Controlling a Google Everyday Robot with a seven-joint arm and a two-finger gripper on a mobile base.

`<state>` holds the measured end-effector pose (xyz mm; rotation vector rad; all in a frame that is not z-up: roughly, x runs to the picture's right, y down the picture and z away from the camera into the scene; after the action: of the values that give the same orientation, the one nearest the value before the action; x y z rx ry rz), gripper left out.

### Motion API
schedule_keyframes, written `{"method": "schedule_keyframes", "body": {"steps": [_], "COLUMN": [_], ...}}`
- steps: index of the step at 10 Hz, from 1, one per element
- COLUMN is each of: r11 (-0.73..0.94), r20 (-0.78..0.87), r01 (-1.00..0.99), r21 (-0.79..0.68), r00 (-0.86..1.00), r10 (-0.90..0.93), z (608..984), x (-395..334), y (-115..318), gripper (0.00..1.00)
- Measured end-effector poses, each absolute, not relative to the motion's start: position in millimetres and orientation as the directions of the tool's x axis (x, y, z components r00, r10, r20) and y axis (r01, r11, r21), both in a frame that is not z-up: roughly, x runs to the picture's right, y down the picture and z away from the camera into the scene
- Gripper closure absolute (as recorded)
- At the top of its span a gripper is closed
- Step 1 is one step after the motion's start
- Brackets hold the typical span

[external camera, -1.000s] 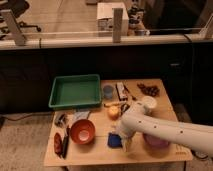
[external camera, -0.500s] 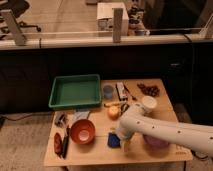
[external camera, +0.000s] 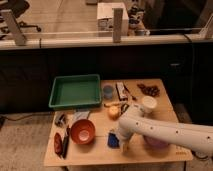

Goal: Place sponge in tray

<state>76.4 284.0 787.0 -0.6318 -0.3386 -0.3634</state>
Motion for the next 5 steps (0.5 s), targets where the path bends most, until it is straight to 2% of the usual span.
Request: {"method": "schedule_keyframes", "body": {"steps": [2,5], "r11": [0.75,0.76], "r20": [0.413,0.41], "r01": [0.429,0.415], "r21": [-0.503,-0.5], "r00": [0.882,0.887], "r10": [-0.227,-0.214], "z": [786.5,784.6], "x": [76.8,72.6], "y": [285.4,288.0], "gripper": [0.42,0.61]}}
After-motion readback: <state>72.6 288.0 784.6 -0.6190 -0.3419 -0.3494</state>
